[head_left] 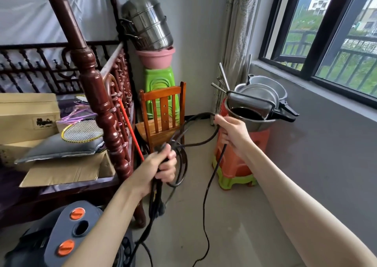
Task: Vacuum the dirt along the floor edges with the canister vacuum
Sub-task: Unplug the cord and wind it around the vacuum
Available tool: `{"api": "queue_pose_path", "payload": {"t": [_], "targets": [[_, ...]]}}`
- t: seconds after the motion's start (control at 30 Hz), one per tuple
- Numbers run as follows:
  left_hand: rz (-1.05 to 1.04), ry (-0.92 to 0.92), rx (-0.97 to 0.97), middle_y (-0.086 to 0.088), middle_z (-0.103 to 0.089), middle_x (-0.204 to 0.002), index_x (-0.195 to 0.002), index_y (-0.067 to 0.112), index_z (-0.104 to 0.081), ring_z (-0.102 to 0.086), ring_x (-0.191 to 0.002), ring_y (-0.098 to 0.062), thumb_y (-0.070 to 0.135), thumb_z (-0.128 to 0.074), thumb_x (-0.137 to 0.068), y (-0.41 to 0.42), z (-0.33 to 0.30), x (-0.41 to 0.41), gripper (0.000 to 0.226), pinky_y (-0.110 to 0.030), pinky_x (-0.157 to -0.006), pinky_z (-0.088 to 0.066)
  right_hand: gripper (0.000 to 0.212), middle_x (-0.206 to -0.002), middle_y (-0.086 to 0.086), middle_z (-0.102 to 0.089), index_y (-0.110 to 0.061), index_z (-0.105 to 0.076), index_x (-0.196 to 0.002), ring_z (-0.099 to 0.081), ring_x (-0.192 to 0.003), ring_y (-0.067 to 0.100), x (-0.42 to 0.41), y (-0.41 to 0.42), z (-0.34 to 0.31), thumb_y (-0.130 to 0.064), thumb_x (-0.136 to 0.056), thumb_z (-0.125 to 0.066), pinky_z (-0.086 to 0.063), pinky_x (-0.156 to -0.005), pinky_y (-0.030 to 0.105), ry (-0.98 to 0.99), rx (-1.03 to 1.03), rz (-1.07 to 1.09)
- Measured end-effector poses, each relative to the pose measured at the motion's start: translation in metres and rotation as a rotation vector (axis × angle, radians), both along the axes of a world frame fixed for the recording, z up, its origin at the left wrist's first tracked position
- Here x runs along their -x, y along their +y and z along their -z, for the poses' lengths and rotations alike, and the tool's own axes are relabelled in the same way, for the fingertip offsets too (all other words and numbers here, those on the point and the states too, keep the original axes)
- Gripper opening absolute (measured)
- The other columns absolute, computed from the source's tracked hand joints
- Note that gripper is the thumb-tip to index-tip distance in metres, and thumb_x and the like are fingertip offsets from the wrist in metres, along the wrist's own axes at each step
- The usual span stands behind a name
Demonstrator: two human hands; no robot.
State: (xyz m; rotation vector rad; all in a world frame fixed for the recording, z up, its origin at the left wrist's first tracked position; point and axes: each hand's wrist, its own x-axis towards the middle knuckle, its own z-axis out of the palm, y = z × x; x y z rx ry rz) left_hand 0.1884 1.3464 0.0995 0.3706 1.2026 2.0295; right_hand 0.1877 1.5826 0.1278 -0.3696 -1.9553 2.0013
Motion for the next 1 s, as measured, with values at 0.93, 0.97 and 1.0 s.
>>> {"api": "queue_pose_path", "payload": {"t": [0.93, 0.97, 1.0], "targets": [[-0.511, 0.557, 0.633, -0.004, -0.07, -0.067, -0.098, 0.0, -0.049, -0.066, -0.053, -0.01, 0.009, -0.033, -0.102, 0.068, 0.009, -0.007, 0.018, -0.019, -0.061, -0.055, 0.02, -0.088, 0.009, -0.07, -0.003, -0.075, -0.096, -0.059, -0.074, 0.017, -0.061, -0.001, 0.029, -0.019, -0.092, -0.063, -0.044, -0.068, 0.023, -0.094, -0.955, -0.674], [-0.43, 0.591, 0.689, -0.002, -0.069, -0.061, -0.094, 0.001, -0.051, -0.065, -0.053, -0.01, 0.011, -0.035, -0.102, 0.07, 0.011, -0.014, 0.02, -0.021, -0.064, -0.054, 0.018, -0.089, 0.007, -0.071, -0.004, -0.075, -0.098, -0.06, -0.073, 0.014, -0.058, -0.001, 0.018, -0.018, -0.091, -0.065, -0.045, -0.068, 0.021, -0.03, -0.918, -0.628], [-0.361, 0.608, 0.721, -0.001, -0.067, -0.055, -0.089, 0.001, -0.054, -0.062, -0.05, -0.012, 0.013, -0.036, -0.102, 0.073, 0.012, -0.02, 0.025, -0.026, -0.065, -0.052, 0.016, -0.087, 0.002, -0.071, -0.006, -0.076, -0.097, -0.059, -0.071, 0.01, -0.055, 0.001, 0.009, -0.017, -0.089, -0.067, -0.044, -0.066, 0.016, 0.026, -0.865, -0.573]]}}
